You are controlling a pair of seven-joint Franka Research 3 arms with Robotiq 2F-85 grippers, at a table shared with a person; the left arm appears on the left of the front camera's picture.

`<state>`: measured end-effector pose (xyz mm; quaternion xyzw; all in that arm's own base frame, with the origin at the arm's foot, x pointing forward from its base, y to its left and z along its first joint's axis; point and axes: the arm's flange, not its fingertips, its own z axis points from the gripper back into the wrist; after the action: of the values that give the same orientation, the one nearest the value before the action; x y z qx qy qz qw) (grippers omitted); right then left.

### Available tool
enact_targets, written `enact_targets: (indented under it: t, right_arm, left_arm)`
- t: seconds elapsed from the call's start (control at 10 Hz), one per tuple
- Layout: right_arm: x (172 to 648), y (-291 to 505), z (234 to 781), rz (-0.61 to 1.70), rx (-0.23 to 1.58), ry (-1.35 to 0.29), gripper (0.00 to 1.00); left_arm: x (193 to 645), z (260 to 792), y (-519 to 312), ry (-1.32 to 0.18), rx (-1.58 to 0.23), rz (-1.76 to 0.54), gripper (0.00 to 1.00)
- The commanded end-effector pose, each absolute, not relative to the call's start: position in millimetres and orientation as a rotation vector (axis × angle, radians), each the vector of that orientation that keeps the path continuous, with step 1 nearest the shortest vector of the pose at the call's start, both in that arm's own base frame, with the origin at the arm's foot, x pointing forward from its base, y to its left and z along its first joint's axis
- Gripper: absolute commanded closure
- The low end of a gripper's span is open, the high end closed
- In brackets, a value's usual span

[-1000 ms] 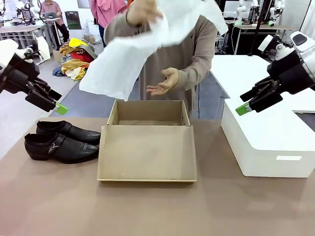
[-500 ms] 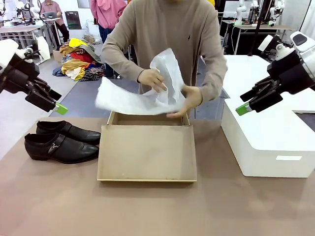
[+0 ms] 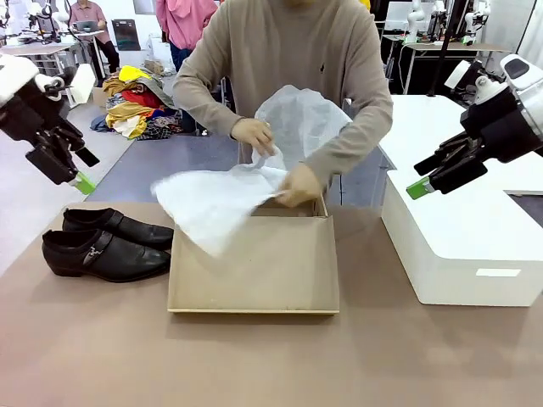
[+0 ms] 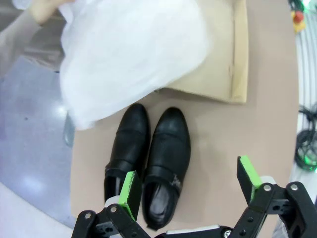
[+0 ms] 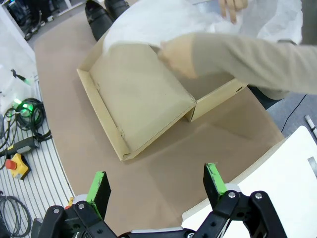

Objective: Pack the shoes into the box.
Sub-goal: Place one shoe of the Shoes into the Shoes Box.

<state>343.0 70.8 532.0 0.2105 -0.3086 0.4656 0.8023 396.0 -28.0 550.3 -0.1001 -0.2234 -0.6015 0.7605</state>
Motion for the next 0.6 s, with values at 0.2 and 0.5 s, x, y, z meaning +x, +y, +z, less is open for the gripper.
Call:
enact_targets:
  t: [0.2, 0.5]
  right_arm:
    - [344, 70, 532, 1.004, 0.466, -0.669, 0.00]
    - [344, 70, 532, 1.004, 0.466, -0.669, 0.00]
  left_arm:
    - [453, 556, -12, -0.305, -0.090, -1.567, 0.00]
    - [488, 542, 0, -0.246, -0.065, -1.628, 0.00]
